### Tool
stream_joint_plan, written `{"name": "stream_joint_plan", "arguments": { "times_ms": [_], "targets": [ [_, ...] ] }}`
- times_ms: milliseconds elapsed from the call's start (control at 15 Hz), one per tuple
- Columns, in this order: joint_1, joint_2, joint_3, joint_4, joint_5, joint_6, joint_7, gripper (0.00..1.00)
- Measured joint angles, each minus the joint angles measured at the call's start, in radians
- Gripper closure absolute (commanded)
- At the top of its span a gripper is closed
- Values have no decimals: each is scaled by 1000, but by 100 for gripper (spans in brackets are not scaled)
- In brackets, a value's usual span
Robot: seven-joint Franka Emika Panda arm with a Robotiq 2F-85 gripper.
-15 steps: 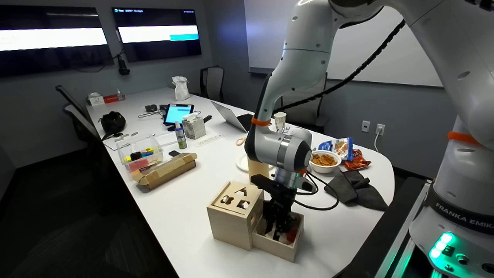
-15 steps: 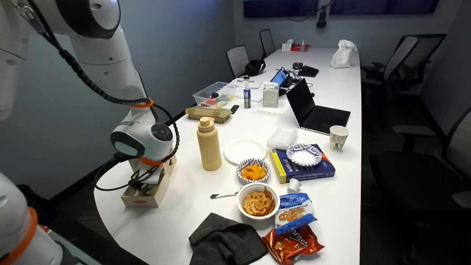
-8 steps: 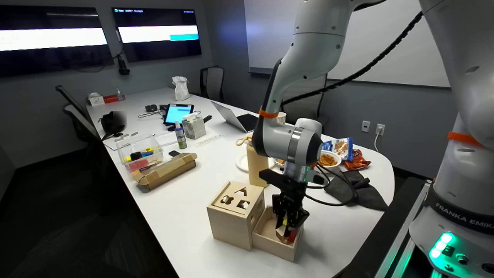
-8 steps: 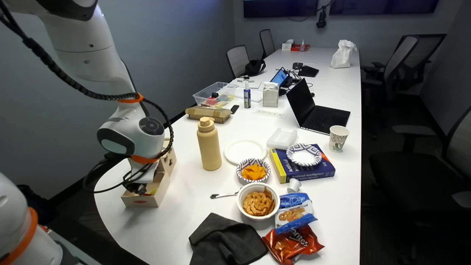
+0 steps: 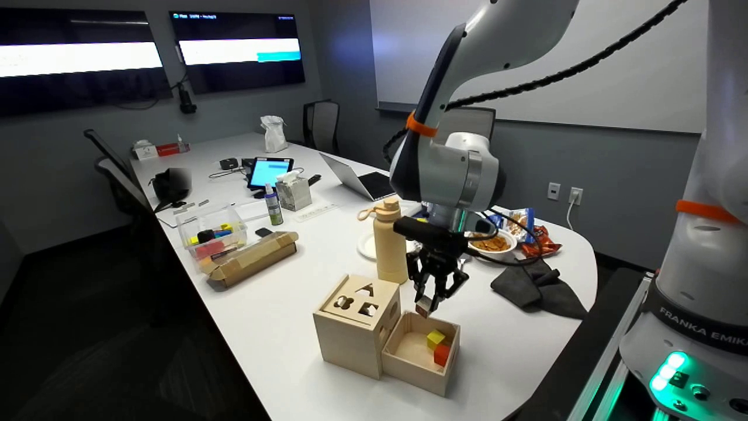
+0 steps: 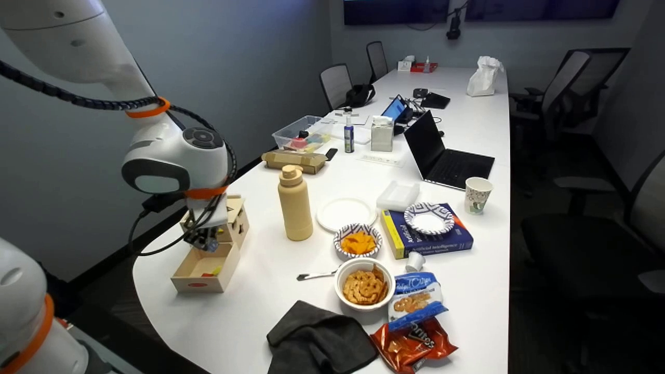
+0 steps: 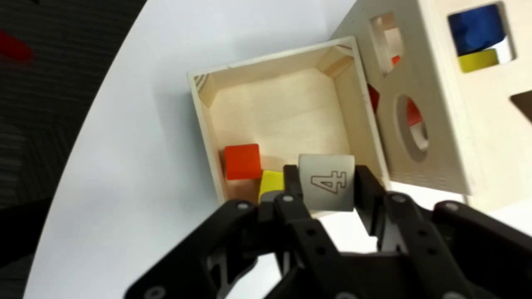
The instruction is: Pick up a block from the small box and put it inside the bigger box
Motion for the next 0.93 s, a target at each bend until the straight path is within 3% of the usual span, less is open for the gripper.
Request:
{"name": "stream_joint_plan", "arguments": {
  "times_ms": [267,467,933],
  "targets": [
    [17,-85,-66,5,-333,-29,84,89],
    [16,-136,-86,43,-532,-129,126,89],
    [19,-182,-51,183,-596,-374,135,89]
  ]
}}
